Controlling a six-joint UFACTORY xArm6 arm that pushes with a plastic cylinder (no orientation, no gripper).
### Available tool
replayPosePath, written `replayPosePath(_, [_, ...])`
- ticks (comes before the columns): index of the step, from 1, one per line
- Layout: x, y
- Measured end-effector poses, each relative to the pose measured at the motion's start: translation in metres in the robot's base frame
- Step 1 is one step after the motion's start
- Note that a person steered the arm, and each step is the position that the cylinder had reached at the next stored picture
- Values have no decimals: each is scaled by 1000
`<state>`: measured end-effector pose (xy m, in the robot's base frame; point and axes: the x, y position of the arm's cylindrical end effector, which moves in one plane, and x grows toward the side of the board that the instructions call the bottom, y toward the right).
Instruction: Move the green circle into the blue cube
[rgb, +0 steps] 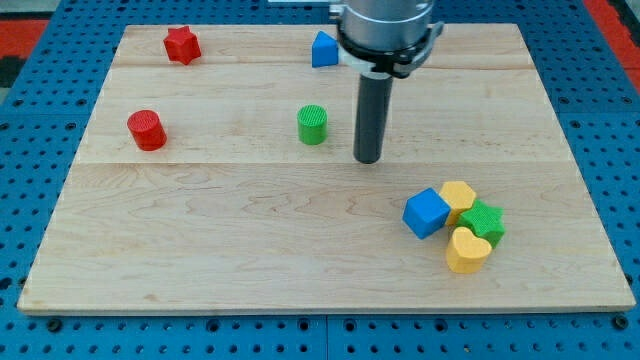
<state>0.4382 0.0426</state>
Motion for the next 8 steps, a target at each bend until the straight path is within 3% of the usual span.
replayPosePath(1, [-28, -56])
replayPosePath(2, [-19, -100])
replayPosePath(3, [-60, -128])
replayPosePath(4, [-90, -96])
replayPosePath(6, [-6, 45])
replayPosePath(7, [5, 47])
replayPosePath(8, [-47, -8])
